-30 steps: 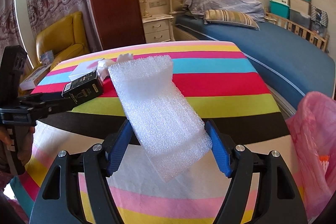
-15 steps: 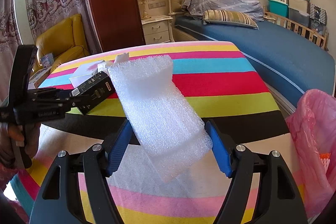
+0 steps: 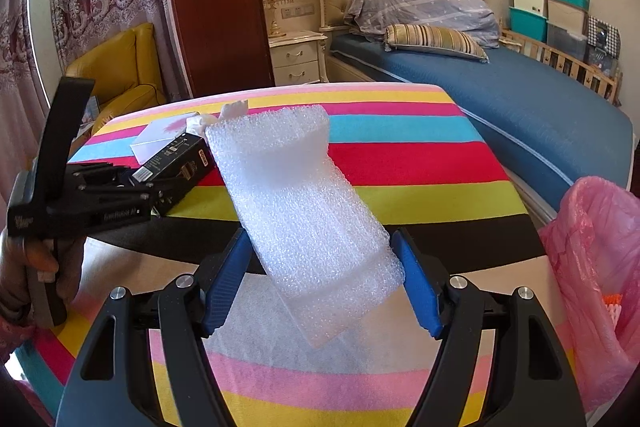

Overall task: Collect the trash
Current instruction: 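Carry the black box and foam sheet in both tools over the pink bin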

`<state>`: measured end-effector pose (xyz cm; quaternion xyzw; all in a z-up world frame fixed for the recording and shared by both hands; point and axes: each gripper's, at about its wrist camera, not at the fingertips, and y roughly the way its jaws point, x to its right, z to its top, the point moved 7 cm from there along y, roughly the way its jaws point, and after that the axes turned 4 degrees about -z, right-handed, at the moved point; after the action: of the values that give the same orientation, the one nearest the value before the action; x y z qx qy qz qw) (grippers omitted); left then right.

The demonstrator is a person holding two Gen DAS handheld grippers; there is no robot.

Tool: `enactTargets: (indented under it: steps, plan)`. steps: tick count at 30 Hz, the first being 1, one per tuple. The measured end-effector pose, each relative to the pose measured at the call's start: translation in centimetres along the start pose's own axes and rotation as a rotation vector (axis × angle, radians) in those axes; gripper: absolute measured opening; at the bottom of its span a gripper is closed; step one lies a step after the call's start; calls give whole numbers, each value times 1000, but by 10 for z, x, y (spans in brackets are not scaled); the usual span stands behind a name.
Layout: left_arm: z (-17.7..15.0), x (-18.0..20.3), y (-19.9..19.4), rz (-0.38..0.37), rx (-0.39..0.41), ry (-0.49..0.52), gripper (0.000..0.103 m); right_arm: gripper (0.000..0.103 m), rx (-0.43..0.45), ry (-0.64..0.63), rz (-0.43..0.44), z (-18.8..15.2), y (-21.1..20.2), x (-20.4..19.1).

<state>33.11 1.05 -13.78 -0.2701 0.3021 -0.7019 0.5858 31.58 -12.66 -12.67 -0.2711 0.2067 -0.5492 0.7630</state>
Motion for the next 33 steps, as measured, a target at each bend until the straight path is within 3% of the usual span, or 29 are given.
enactTargets:
  steps: [16, 33]
  plan:
    - [-24, 22, -47, 11, 98, -3, 38, 68, 39, 7, -38, -11, -30, -4]
    - [-28, 94, -83, -75, 227, 78, 38, 68, 133, 125, -143, -36, -96, 42]
